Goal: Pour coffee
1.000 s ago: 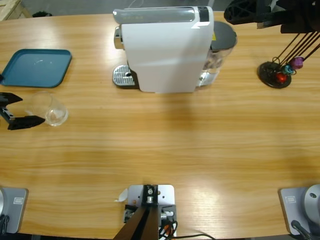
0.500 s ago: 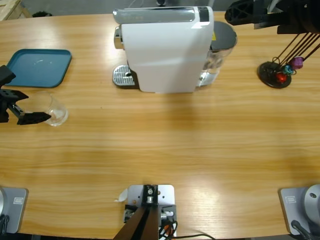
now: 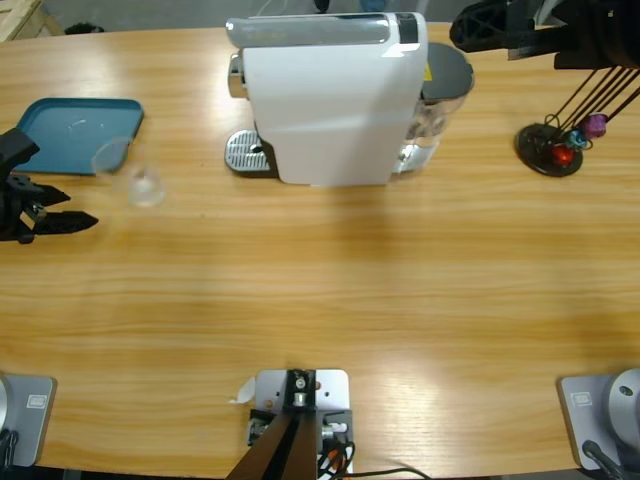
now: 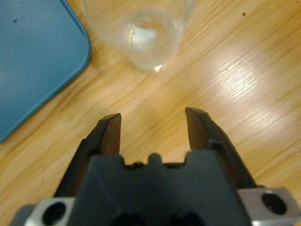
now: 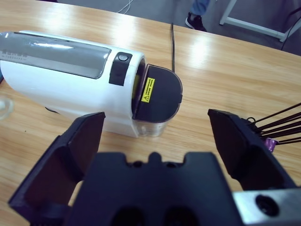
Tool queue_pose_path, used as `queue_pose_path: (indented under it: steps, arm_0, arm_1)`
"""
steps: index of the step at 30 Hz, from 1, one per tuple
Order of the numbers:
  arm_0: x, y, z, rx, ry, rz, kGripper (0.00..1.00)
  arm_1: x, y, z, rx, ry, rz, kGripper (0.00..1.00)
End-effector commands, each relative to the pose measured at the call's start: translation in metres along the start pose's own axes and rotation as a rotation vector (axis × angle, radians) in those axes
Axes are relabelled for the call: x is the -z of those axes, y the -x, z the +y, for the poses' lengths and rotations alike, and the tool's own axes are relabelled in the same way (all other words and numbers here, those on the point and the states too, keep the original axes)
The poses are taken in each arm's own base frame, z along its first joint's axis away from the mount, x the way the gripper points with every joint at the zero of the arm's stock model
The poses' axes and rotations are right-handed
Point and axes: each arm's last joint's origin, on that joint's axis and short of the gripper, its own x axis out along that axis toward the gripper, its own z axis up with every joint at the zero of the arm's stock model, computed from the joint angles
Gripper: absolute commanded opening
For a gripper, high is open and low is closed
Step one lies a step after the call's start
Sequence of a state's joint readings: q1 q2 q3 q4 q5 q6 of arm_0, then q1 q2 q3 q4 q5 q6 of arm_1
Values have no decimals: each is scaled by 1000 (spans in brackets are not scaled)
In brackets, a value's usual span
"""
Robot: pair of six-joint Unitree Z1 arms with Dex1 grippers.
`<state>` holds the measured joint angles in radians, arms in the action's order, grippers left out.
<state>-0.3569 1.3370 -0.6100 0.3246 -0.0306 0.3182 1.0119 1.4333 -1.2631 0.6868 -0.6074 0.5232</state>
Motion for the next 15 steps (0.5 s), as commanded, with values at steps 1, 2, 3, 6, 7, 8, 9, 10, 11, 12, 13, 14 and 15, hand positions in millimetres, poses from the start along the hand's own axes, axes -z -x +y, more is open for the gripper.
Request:
queue_pose_path:
  steps: [1,2,3,6,7,8,9,10,11,12,13,14,15]
  arm_0:
    - [7,-10,-2,38,-6,33,632]
    - [7,-9,-2,36,-5,26,796]
    - [6,-6,-2,34,-3,13,919]
    - [0,7,0,5,101,-82,996]
    - [-2,8,0,3,114,-106,996]
    - [-5,6,1,4,112,-127,996]
    - [-10,4,3,2,115,-146,996]
    - [-15,-1,4,-1,122,-159,996]
    - [-20,-7,6,1,129,-160,996]
    - [-25,-15,8,13,135,-158,996]
    - [-31,-23,9,33,135,-158,996]
    - [-36,-30,10,42,133,-160,996]
    - [-40,-37,11,44,133,-160,996]
  arm_1:
    - [8,-14,3,26,27,30,1000]
    - [8,-13,2,26,26,29,1000]
    - [9,-13,2,26,27,30,1000]
    - [11,-13,0,29,30,34,1000]
    - [12,-13,0,29,31,36,1000]
    - [13,-14,0,28,33,38,1000]
    - [13,-14,0,27,33,39,1000]
    - [12,-14,1,26,33,39,1000]
    - [11,-14,1,24,32,38,1000]
    - [11,-13,1,20,31,38,1000]
    - [10,-14,2,18,31,39,1000]
    - [10,-14,2,17,33,41,1000]
    - [10,-14,3,16,35,42,1000]
